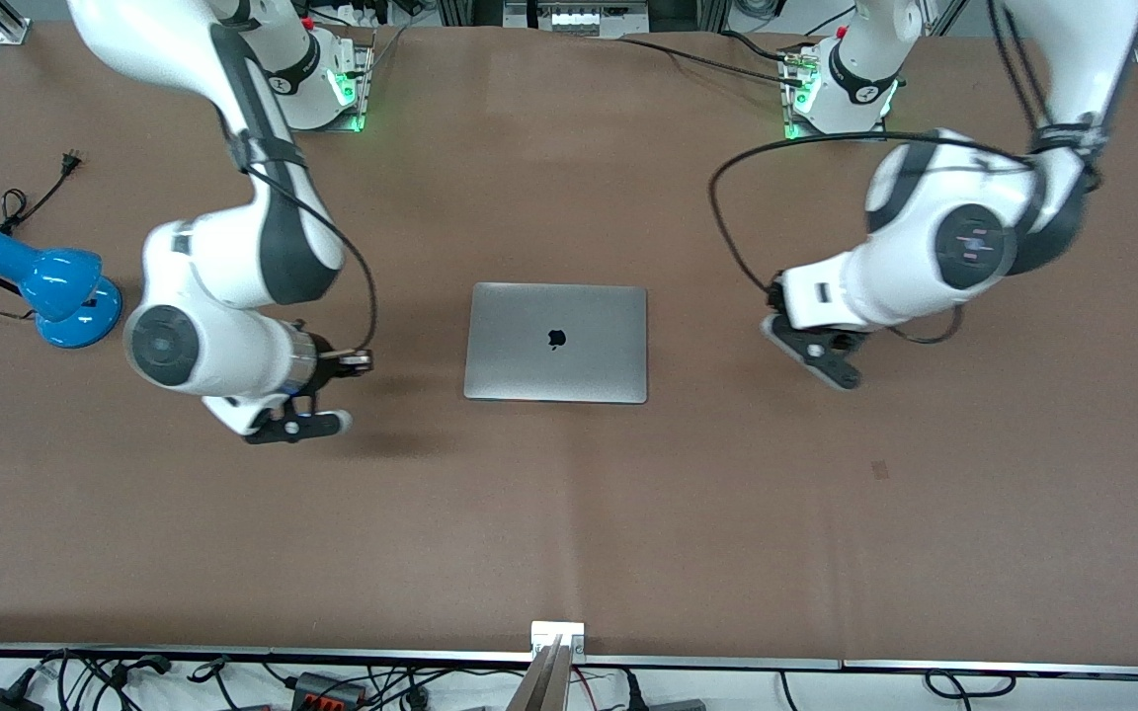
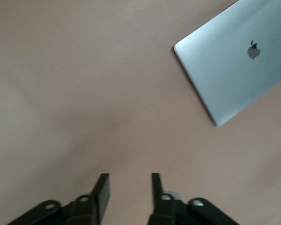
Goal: Close laptop with both arms from behind
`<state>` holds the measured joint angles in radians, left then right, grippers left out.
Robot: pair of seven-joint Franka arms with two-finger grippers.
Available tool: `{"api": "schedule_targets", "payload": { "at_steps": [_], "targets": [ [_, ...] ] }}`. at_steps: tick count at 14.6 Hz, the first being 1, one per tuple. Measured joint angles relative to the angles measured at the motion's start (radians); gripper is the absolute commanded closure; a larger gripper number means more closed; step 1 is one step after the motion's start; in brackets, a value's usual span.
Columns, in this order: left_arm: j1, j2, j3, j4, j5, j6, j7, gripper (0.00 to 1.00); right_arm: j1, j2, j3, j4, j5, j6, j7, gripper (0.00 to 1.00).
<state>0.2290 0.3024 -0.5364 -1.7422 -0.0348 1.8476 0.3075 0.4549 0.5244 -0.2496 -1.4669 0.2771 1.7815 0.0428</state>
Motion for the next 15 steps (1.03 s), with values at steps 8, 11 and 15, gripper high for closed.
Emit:
{"api": "schedule_targets", "payload": {
  "at_steps": [8,11,15],
  "targets": [
    [0.044,0.001,0.000,0.323,0.201,-0.424,-0.008,0.00,0.003,-0.126,-0.033,0.021,-0.104,-0.041,-0.001,0.00],
    [0.044,-0.001,0.001,0.393,0.214,-0.520,-0.139,0.00,0.001,-0.159,-0.073,0.100,-0.136,-0.096,-0.002,0.00],
    [-0.046,-0.040,0.109,0.413,0.190,-0.523,-0.242,0.00,-0.007,-0.167,-0.178,0.167,-0.137,-0.156,-0.009,0.00]
  ]
}}
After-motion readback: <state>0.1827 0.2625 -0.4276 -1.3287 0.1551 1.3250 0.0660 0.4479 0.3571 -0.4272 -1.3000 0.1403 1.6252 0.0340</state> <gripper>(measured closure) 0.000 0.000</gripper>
